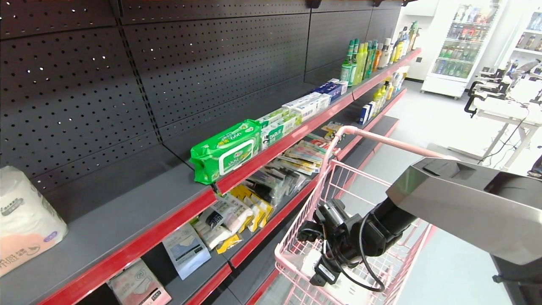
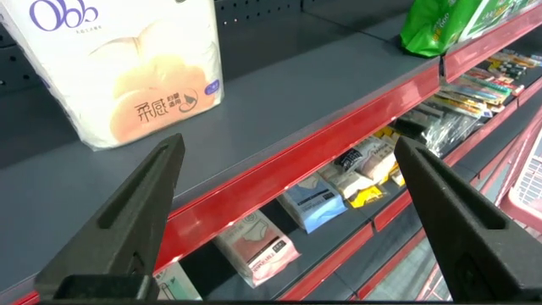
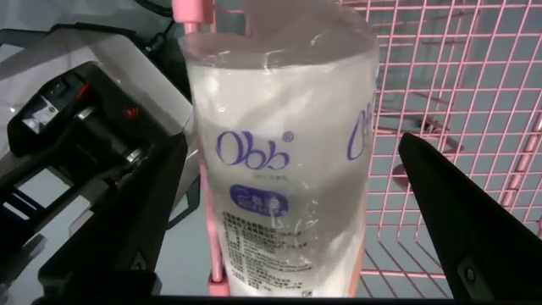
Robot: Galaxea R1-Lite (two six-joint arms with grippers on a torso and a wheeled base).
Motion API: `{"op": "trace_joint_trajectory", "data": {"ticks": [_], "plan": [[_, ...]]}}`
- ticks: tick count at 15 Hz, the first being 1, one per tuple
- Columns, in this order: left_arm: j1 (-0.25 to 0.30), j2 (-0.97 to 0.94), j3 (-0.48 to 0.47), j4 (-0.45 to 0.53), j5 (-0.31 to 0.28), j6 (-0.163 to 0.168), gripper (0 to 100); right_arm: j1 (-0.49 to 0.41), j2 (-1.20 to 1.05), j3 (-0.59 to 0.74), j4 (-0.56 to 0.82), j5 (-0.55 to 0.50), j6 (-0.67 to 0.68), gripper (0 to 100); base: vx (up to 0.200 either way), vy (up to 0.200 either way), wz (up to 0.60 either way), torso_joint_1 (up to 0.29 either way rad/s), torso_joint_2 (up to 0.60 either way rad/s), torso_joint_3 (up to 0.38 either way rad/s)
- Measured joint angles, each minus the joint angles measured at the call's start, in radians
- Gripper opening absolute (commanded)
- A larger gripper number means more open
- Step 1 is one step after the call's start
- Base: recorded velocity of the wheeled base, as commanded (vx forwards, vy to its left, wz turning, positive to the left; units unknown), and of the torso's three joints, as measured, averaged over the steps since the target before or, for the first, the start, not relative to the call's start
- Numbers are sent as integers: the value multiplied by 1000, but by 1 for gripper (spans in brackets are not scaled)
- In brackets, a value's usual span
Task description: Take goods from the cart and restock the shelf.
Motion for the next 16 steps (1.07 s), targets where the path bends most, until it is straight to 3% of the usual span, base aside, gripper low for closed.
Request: {"op": "trace_joint_trajectory", "data": {"ticks": [13,16], "plan": [[0,0,0,0,0,0,100,-35,29,-1,-60,0,-43,100,0,0,0,0,0,0],[0,0,0,0,0,0,100,-38,30,-2,-60,-1,-45,100,0,0,0,-128,300,176]]}}
